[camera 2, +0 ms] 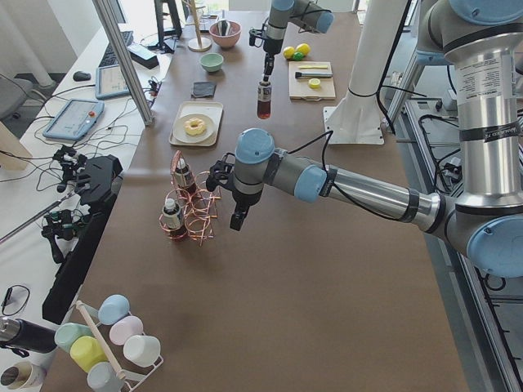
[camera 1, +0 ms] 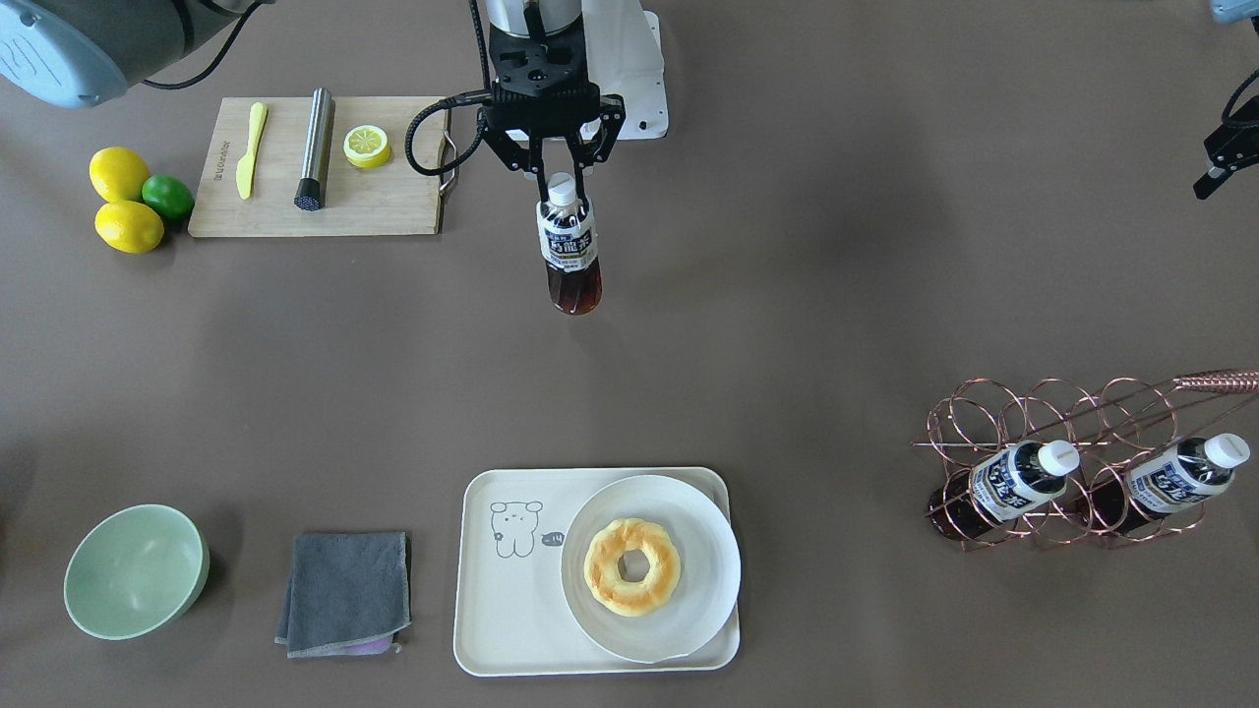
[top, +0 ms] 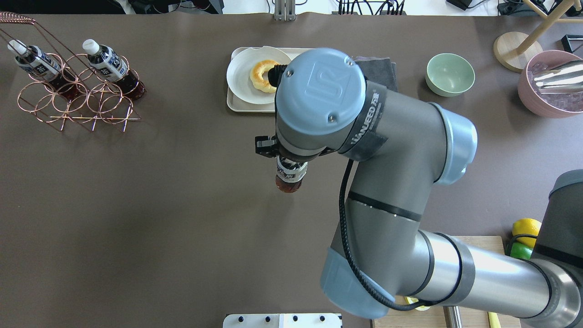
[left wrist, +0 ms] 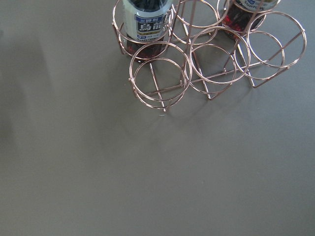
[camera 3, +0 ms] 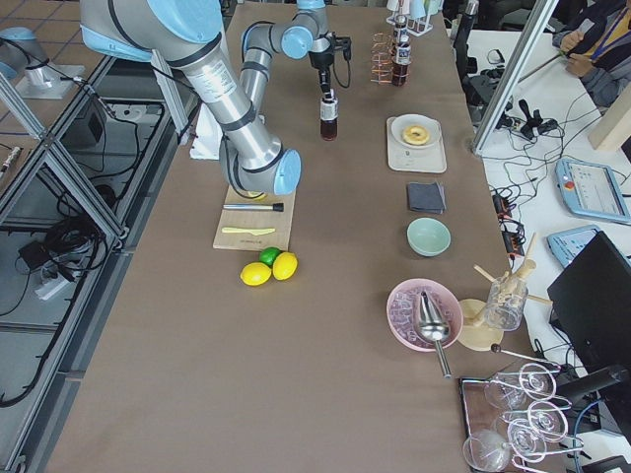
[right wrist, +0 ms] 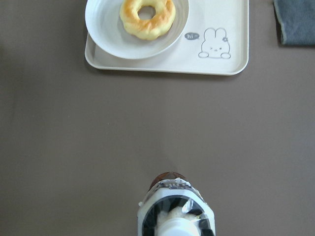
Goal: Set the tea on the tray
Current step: 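Carry the tea bottle with the right gripper onto the cream tray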
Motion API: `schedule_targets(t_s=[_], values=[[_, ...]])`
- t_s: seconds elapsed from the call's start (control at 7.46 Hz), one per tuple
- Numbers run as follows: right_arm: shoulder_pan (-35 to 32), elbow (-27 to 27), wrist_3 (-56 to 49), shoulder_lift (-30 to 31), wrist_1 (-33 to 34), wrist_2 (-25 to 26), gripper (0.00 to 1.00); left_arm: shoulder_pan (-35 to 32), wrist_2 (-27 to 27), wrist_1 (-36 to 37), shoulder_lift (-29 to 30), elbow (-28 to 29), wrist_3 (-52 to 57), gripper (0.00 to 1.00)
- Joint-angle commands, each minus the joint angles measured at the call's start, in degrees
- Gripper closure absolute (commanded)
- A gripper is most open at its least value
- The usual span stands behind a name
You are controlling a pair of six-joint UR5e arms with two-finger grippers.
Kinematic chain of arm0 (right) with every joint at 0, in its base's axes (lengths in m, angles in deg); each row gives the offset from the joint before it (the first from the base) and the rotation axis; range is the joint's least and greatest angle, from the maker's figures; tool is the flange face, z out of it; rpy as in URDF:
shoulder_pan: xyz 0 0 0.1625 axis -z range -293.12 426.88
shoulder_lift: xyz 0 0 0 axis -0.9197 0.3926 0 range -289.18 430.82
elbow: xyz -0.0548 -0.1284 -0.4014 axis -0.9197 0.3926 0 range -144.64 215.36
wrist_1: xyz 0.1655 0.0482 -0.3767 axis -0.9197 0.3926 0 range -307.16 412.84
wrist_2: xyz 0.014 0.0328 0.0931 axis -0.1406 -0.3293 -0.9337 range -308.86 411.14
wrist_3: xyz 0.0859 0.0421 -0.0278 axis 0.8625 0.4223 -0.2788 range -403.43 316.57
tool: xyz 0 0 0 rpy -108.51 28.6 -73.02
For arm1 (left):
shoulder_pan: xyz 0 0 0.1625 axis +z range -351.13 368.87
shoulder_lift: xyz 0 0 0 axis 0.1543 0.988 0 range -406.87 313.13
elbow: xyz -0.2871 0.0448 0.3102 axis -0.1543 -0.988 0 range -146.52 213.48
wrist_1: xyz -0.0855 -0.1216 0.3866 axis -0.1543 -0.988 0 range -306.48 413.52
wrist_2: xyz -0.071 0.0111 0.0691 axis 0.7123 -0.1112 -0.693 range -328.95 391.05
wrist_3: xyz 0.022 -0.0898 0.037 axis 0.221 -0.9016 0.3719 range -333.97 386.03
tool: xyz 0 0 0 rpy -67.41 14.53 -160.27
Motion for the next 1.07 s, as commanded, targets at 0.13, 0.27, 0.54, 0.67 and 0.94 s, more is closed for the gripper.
schedule_targets(t_s=[0.13,0.27,0.54,0.67,0.94], values=[[-12.84,8.37,-10.69,-4.01,-0.59,-7.39,1.0,-2.06,0.03,-0.44,-2.32,-0.61,0.28,0.05],[-15.4,15.64,-13.32,-7.96,-1.55,-8.89,1.0,-2.06,0.03,-0.53,-2.41,-0.61,0.28,0.04],[-18.92,29.36,-14.05,-10.45,-13.45,-12.56,1.0,-2.93,0.03,-0.53,-2.41,-0.61,0.28,0.04],[-20.42,36.39,-16.05,-14.63,-14.82,-13.46,1.0,-3.03,0.03,-0.53,-2.5,-0.7,0.28,0.04],[-22.97,42.24,-21.59,-15.99,-15.44,-13.47,1.0,-3.03,-0.15,-0.53,-2.5,-0.52,0.28,0.04]])
